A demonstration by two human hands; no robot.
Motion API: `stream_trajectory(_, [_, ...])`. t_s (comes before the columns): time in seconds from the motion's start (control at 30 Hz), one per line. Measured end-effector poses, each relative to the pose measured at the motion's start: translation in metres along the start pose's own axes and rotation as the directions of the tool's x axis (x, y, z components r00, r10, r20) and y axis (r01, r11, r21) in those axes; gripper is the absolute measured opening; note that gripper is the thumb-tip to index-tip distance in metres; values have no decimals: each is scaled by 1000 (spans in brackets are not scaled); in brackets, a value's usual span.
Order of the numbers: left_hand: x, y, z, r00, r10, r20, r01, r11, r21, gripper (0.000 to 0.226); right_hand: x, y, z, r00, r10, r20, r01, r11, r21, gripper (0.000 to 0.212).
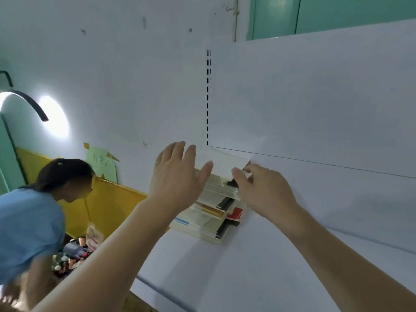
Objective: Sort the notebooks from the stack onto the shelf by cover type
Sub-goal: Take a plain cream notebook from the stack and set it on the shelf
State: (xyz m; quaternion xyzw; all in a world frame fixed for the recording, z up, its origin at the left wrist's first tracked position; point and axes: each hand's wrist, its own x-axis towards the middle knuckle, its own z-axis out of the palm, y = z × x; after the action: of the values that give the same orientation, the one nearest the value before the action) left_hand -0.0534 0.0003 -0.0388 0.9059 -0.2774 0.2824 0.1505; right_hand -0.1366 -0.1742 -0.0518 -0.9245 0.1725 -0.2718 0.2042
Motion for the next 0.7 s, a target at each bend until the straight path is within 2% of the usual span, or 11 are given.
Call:
stream_trajectory(0.1, [24,-14,10,974,118,195,-137,986,90,94,17,-12,-4,979,178,101,-189,976,107,56])
stream_trajectory(0.17, [28,-25,18,939,250,237,-279,955,99,101,24,-17,-6,945,296,141,-321,921,221,48])
stream_trajectory(0.23, [31,-37,27,908,380,179,-400,911,96,94,27,-22,-7,897,406,176,-442,839,319,40])
stream_trajectory(0.33, [34,-51,38,846,533,21,-533,846,-16,62,25,-30,-10,837,504,212,-547,753,367,37])
stream_trajectory(0.4, [35,-57,44,804,588,-91,-595,798,-95,46,22,-32,-13,794,558,241,-605,686,403,38])
stream_trajectory(0.47, [32,-62,43,770,620,-152,-639,745,-193,45,15,-33,-15,765,581,280,-639,630,441,39])
stream_trajectory(0.53, [30,-65,35,792,599,-115,-599,727,-335,63,8,-33,-17,770,563,300,-635,630,447,38])
stream_trajectory(0.6, [33,-66,27,873,487,-12,-425,748,-510,71,2,-37,-20,801,546,246,-593,666,452,31])
stream_trajectory(0.63, [37,-66,26,907,422,-11,-358,755,-550,65,0,-40,-23,817,544,192,-566,689,453,27])
stream_trajectory(0.7, [48,-67,26,953,301,-22,-271,821,-502,48,-3,-44,-33,836,545,57,-510,735,448,21])
